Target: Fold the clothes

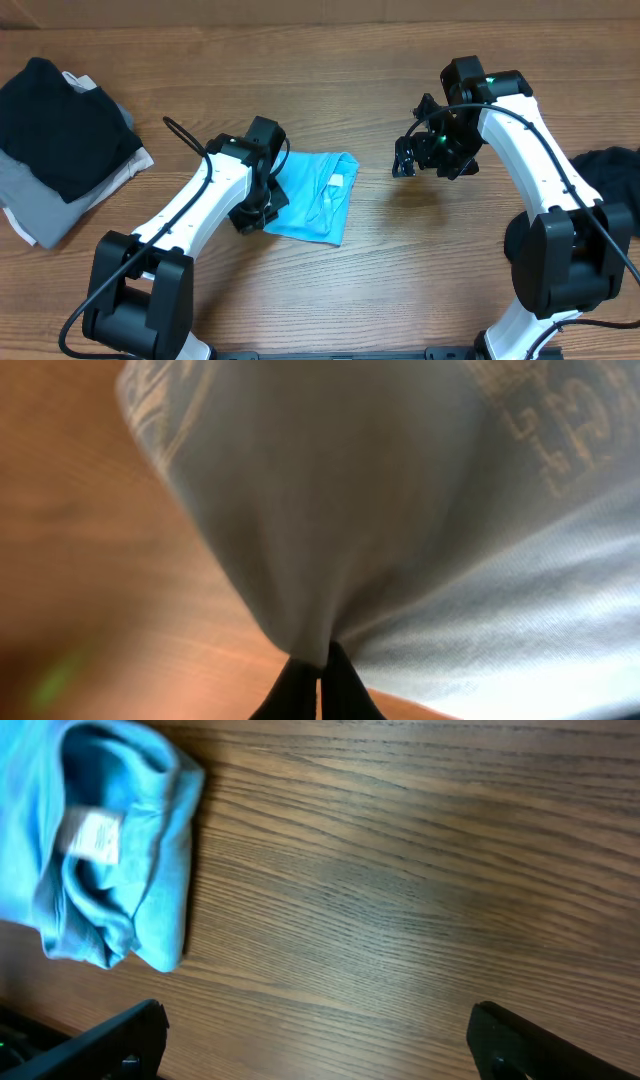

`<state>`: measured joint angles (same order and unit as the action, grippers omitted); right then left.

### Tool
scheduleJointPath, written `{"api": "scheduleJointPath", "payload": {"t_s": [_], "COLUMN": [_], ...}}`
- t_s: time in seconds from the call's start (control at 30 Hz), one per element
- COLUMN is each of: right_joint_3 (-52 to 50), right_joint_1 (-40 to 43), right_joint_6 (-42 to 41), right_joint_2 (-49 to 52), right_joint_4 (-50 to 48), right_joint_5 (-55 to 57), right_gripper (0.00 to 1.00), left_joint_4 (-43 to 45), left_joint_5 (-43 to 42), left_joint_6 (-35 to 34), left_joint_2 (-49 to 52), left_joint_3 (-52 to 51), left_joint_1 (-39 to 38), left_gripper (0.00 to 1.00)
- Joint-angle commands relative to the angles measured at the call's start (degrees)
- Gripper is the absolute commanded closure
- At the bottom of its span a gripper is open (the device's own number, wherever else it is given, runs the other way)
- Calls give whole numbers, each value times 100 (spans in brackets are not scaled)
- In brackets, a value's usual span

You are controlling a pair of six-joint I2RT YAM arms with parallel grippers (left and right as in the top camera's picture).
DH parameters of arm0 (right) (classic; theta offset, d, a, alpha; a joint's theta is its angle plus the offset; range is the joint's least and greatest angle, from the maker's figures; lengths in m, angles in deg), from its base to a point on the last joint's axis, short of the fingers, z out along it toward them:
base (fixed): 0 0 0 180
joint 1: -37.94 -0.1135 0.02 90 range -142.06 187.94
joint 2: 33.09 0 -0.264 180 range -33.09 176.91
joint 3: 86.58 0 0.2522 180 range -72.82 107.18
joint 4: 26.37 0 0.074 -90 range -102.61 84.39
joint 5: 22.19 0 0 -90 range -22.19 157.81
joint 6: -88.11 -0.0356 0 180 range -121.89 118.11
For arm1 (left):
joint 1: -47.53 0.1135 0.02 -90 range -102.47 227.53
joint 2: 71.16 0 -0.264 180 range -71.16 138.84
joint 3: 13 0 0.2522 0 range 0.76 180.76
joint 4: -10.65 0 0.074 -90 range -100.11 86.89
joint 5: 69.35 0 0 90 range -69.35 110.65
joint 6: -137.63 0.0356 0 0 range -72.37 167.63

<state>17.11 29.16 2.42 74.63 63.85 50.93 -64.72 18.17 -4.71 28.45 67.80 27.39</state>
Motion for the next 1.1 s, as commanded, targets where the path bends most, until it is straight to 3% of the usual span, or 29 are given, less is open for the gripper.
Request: {"api": "scheduleJointPath", "payload": {"t_s": [0.0, 0.27, 0.47, 0.6, 0.73, 0.93, 1.07], "right_joint_3": [7, 7, 7, 7, 7, 7, 7], "right_joint_1": [-20, -20, -22, -26, -131, -800, -1327], "right_joint_6": [24, 22, 24, 24, 24, -20, -498], "right_joint_2": [-153, -153, -153, -153, -153, -153, -129], "right_joint_4": [-22, -4, 0, -4, 11, -83, -361], "right_joint_5": [33, 33, -160, -817, -1305, -1298, -1213], "right_gripper": [0, 0, 0, 8, 9, 5, 5], "left_joint_4": [20, 494, 415, 223, 275, 450, 562], "left_joint_5": [55, -63, -302, 313, 1025, 1054, 874], "left_joint_6": [94, 90, 704, 761, 750, 883, 1062], "left_joint_2": [-59, -59, -337, -1117, -1600, -1355, -826], "left_joint_3": [-201, -651, -332, 63, 76, 4, -70], "left_joint_1": [-13, -13, -9, 0, 81, 435, 560], "left_gripper": [96, 88, 93, 90, 77, 79, 78]}}
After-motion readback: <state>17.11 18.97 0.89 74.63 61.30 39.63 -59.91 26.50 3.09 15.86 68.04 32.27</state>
